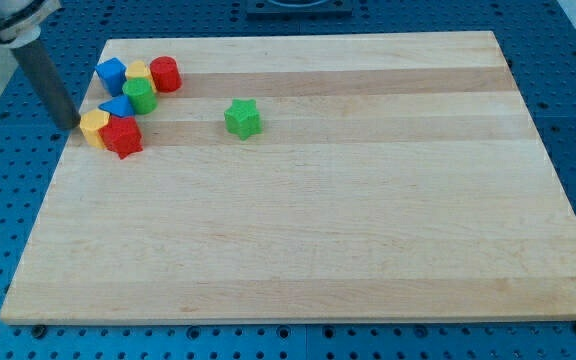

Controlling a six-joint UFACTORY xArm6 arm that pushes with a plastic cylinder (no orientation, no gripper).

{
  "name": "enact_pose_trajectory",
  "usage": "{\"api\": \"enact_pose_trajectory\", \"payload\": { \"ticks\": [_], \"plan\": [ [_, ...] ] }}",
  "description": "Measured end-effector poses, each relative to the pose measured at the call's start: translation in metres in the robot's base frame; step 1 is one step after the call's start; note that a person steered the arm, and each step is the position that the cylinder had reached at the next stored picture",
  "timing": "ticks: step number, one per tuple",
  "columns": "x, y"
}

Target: Place the red star to the top right of the green star

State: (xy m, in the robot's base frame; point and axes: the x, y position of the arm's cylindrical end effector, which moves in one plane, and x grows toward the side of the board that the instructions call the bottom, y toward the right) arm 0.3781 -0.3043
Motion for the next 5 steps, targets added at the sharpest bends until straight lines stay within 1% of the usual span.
{"api": "enact_pose_trajectory", "payload": {
  "ticks": [1,2,3,4,5],
  "plan": [
    [0.060,0.013],
    [0.060,0.034],
    [0.045,0.069],
    [0.030,0.079],
    [0.026,0.070]
  ]
}}
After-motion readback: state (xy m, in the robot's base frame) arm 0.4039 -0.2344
